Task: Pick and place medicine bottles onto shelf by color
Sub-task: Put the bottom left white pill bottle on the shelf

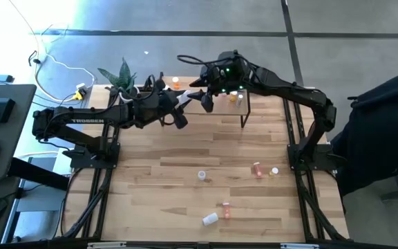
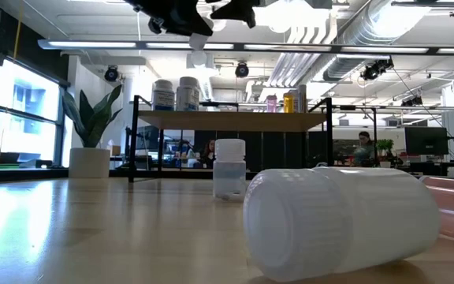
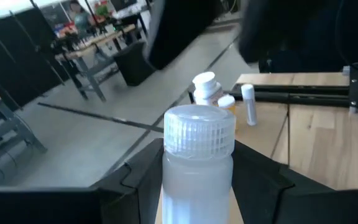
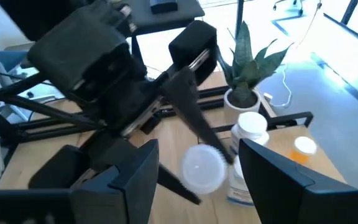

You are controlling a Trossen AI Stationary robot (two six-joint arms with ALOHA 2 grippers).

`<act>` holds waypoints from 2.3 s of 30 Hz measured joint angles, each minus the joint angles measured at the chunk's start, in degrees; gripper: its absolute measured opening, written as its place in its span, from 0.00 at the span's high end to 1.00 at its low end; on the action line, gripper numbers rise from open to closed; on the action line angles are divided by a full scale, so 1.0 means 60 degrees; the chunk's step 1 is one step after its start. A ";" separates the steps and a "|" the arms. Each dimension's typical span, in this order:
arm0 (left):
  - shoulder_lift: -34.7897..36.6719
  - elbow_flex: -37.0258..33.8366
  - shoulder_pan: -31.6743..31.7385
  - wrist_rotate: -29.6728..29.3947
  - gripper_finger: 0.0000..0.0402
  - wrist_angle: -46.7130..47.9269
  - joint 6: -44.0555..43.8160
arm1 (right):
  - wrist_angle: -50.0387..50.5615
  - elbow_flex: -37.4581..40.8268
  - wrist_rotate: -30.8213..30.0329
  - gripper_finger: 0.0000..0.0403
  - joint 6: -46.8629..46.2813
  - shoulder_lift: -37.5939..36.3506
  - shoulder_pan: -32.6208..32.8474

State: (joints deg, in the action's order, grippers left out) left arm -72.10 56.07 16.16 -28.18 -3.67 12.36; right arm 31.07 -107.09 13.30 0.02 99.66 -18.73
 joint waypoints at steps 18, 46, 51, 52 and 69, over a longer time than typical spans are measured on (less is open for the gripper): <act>0.0000 0.0000 -0.0011 0.0149 0.62 -0.1288 0.2098 | -0.0040 0.0000 -0.1365 0.47 -0.0503 0.0001 0.0394; 0.0000 0.0000 0.0007 0.0495 0.61 -0.1648 0.2793 | -0.0124 0.0000 -0.1569 0.70 -0.1076 0.0004 0.0403; 0.0000 0.0000 0.0004 0.0467 0.57 -0.1592 0.2821 | -0.0087 0.0000 -0.1564 0.70 -0.1140 0.0004 0.0399; 0.0000 0.0000 0.0000 0.0436 0.55 -0.1575 0.2804 | -0.0084 0.0000 -0.1562 0.70 -0.1144 0.0004 0.0399; 0.0000 0.0000 -0.0015 -0.1544 0.39 -0.1321 0.1219 | 0.0513 0.0004 -0.1616 0.70 -0.1025 0.0011 -0.0664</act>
State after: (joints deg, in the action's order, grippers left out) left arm -72.10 56.07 16.08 -37.45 -11.60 19.68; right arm 34.15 -107.07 3.60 -6.13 99.72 -22.72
